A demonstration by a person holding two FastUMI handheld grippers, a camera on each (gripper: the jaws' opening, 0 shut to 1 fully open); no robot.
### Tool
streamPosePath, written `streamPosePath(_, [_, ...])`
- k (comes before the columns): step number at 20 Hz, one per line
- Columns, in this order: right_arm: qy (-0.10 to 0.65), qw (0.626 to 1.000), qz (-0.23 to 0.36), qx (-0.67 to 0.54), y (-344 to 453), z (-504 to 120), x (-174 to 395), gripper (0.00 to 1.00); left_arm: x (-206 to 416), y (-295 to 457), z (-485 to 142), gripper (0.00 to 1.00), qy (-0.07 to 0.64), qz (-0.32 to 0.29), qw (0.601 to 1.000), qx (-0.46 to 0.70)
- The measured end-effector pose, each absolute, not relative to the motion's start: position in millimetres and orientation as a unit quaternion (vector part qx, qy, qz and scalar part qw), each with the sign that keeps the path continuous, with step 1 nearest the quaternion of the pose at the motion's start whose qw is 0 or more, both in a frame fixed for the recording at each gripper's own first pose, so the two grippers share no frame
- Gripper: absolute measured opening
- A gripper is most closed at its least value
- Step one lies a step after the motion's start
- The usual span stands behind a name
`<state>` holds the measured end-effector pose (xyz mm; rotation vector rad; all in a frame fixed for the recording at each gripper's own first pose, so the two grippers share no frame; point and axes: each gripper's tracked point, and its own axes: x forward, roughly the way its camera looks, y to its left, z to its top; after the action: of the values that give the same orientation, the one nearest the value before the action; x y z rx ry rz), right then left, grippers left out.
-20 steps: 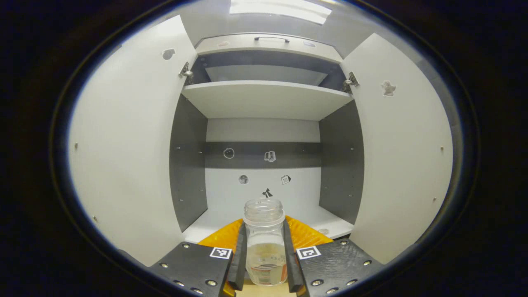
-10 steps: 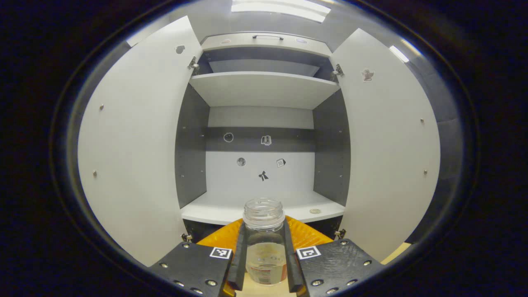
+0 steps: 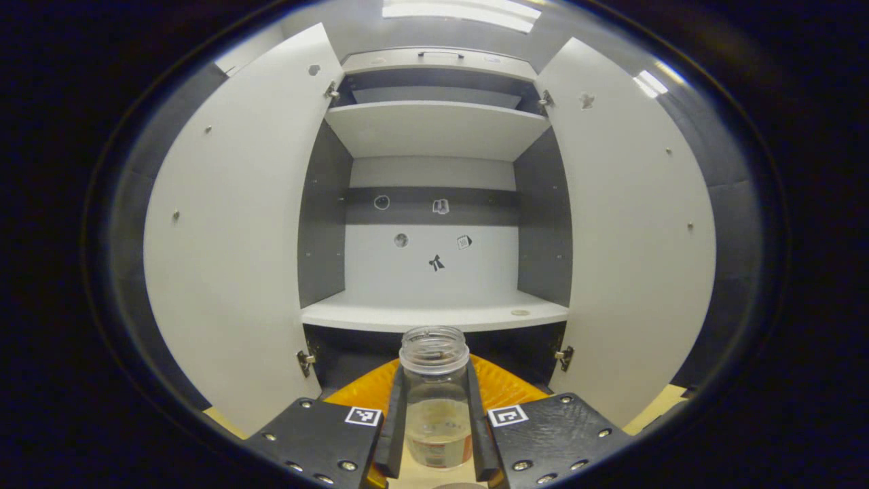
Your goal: Grasp the bottle in the cabinet with the left hand and place it on the coaster, then close the right door with the right hand and the left door with the left hand.
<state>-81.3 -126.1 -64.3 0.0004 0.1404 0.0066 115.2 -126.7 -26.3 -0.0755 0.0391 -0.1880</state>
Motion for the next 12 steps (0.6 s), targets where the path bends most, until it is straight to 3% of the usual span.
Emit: streamPosePath(12, [0.091,0.996,0.013,-0.016,-117.0,-79.1,-75.2,0.97,102.7,-129.7,-108.1,0.42,0.044,-0.094,0.993,-0.057])
